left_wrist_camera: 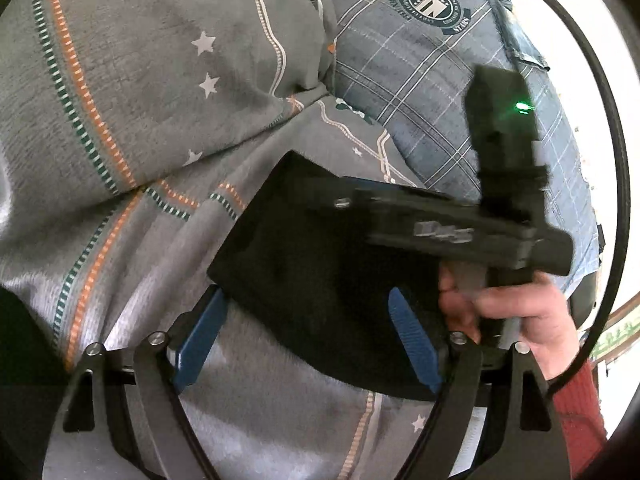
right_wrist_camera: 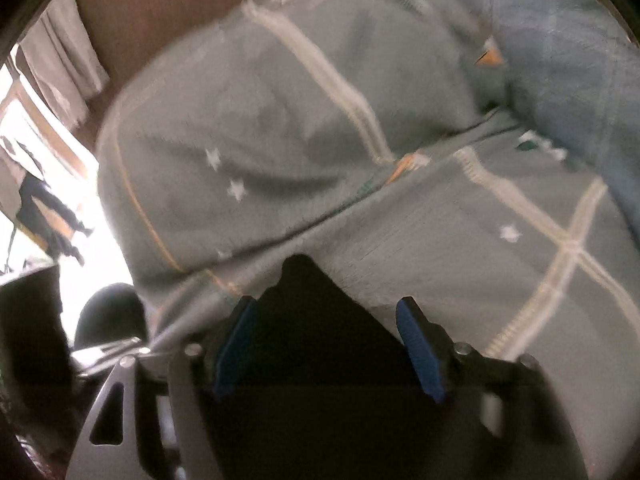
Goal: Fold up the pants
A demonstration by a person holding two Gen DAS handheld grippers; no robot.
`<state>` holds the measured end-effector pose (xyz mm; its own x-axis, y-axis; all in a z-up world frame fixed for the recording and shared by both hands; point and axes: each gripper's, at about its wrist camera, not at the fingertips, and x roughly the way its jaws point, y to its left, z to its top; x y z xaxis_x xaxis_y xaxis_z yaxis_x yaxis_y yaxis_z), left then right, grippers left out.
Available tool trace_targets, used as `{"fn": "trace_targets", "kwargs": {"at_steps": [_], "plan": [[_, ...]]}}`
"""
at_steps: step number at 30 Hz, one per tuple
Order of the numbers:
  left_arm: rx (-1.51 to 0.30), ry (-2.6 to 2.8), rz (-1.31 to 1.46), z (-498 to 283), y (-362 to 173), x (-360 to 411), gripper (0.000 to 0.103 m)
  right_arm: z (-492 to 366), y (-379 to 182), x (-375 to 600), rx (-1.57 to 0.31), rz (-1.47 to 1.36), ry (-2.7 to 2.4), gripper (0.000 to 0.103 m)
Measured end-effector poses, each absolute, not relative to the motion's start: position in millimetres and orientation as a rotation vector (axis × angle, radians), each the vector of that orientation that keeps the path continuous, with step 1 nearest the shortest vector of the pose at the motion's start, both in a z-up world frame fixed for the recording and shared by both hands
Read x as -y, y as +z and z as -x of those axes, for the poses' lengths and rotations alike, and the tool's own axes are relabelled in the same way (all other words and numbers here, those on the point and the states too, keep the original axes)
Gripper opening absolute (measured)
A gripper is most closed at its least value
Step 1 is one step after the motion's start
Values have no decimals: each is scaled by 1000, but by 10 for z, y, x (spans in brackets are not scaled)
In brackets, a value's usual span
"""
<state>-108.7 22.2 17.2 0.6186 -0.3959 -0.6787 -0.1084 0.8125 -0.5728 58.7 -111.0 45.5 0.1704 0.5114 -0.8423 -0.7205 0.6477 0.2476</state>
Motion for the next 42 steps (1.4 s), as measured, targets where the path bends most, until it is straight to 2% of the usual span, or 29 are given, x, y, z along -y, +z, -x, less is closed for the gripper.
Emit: {"fn": "trace_targets", "kwargs": {"at_steps": [2,3,4,5,6,7,11,15,18,22,24,26,27,28,29,30,31,32,34,40,42], "plan": [[-907,-176,609,1070,189,-200,83,-539,470,1083,-1042,230,856,28],[-908,-181,602,1059,209,-193,82,-521,501,1119,-1043,186,871,25],[-901,-199,599,1057,247,-195,79,-493,568,1201,-1028,127,880,17],[-885,-223,598,1061,304,-182,73,-453,656,1303,-1006,74,889,16],[-863,-254,585,1079,393,-160,57,-397,774,1427,-973,28,897,16],[-817,-288,529,1130,591,-92,49,-334,897,1552,-935,-7,904,15],[-658,-445,367,1360,1230,254,40,-4,1457,2332,-736,-171,902,14],[-626,-642,268,1451,1557,876,40,270,1773,3311,-598,-336,817,11],[-696,-806,225,1402,1461,1512,36,470,1744,3939,-574,-384,695,9],[-858,-934,142,1273,914,2328,29,764,1387,4601,-639,-409,498,6],[-933,-944,98,1268,663,2560,29,850,1122,4886,-721,-427,355,6],[-964,-918,26,1344,537,2682,29,963,932,5143,-760,-424,172,13],[-947,-924,12,1396,579,2664,31,1023,868,5274,-777,-440,110,13],[-942,-950,1,1446,666,2612,39,1110,834,5405,-783,-490,97,16],[-936,-962,4,1472,745,2548,45,1163,838,5459,-772,-524,104,23],[-922,-967,14,1484,821,2459,60,1266,868,5520,-741,-564,119,28],[-898,-967,32,1479,906,2347,72,1343,906,5525,-711,-588,136,39],[-869,-954,54,1436,997,2217,76,1405,954,5509,-686,-604,162,51],[-841,-902,72,1309,1072,2024,77,1470,1048,5398,-660,-627,232,65],[-847,-673,118,928,933,1566,77,1315,879,4777,-776,-589,309,69],[-861,-640,134,879,888,1542,77,1268,745,4639,-820,-600,315,63]]}}
